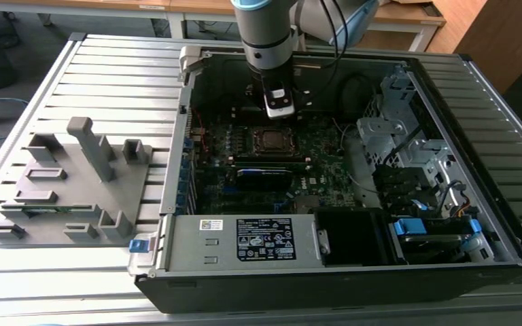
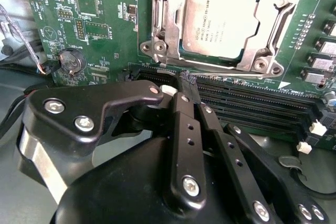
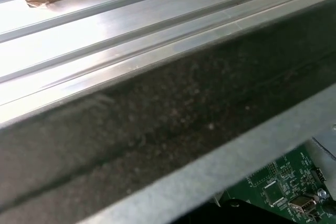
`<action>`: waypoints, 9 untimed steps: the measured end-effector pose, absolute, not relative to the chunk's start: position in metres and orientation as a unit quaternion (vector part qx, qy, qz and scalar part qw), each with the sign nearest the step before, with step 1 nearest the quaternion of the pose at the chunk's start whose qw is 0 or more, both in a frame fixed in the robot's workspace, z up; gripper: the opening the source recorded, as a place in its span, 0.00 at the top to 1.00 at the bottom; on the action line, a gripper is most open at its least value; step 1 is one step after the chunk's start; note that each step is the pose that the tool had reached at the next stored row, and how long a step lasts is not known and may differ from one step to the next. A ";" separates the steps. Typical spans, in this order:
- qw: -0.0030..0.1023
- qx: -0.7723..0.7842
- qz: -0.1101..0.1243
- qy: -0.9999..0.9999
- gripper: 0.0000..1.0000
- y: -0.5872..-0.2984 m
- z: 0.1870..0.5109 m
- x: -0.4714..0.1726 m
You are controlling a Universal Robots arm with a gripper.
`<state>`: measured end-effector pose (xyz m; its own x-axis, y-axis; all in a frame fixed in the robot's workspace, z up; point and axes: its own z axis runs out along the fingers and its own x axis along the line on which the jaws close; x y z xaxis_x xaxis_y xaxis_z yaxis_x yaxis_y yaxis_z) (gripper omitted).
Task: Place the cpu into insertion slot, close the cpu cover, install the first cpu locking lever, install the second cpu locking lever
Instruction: 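Install the first cpu locking lever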
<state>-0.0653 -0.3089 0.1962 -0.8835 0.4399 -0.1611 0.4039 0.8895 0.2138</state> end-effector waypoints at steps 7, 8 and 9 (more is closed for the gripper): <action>0.104 0.218 0.084 0.967 0.89 -0.312 0.196 -0.065; 0.104 0.218 0.084 0.967 0.89 -0.313 0.196 -0.065; 0.104 0.218 0.084 0.967 0.89 -0.313 0.196 -0.065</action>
